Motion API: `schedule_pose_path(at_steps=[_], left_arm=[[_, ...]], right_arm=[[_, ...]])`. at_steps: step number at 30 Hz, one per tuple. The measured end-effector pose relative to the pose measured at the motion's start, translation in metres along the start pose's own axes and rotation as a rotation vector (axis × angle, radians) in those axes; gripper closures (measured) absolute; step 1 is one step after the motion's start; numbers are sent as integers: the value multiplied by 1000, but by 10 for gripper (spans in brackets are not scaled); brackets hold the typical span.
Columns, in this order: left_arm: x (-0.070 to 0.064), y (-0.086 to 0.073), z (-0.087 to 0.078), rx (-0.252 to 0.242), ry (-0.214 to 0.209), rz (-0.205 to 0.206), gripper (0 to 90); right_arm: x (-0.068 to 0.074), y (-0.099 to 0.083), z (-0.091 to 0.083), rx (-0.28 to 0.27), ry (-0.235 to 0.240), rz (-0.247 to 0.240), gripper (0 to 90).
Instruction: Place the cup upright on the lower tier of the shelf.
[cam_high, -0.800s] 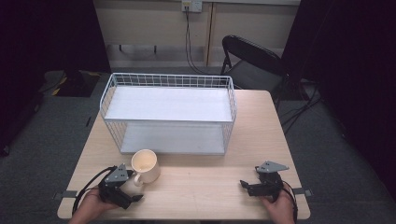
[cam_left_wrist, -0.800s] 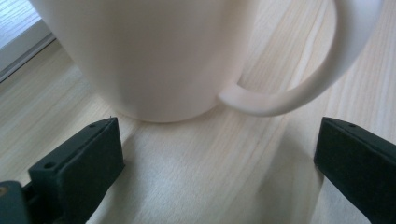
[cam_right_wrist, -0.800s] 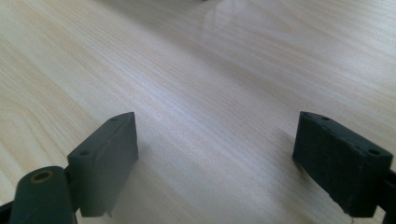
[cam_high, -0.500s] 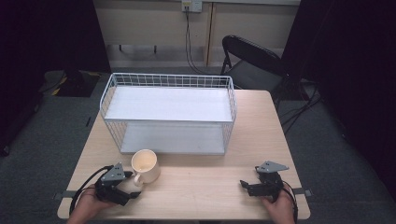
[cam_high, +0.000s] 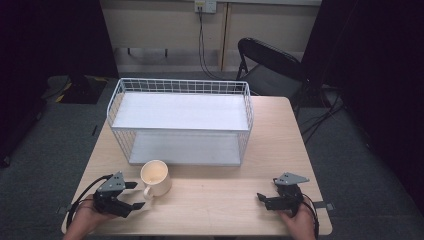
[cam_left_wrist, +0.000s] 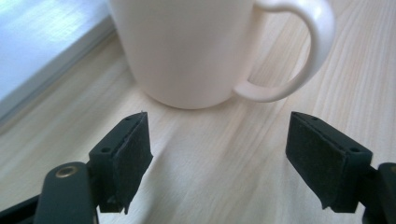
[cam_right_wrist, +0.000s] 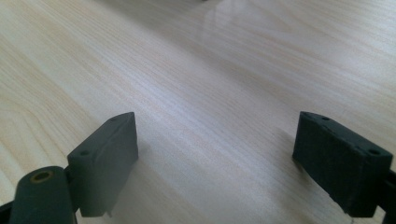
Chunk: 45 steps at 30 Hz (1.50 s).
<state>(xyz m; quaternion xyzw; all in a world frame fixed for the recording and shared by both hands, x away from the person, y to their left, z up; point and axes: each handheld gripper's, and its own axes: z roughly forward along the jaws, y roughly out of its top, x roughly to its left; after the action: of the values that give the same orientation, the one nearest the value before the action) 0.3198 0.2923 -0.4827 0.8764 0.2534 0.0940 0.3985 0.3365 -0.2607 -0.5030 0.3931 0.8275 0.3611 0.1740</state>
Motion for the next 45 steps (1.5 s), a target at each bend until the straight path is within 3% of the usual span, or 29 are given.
schedule_pose_path(at_steps=[7,14,25,29,34,45], left_arm=[[1,3,-11,-14,-1,4,228],[-1,10,-19,-64,-14,-3,230],[-5,22,-24,-73,-8,26,239],[-5,26,-28,-97,5,2,241],[-5,32,-32,-130,30,2,241],[0,40,-30,-159,77,-43,247]], right_arm=[[0,0,0,0,0,0,132],[0,0,0,0,0,0,132],[0,0,0,0,0,0,132],[0,0,0,0,0,0,133],[0,0,0,0,0,0,132],[0,0,0,0,0,0,133]])
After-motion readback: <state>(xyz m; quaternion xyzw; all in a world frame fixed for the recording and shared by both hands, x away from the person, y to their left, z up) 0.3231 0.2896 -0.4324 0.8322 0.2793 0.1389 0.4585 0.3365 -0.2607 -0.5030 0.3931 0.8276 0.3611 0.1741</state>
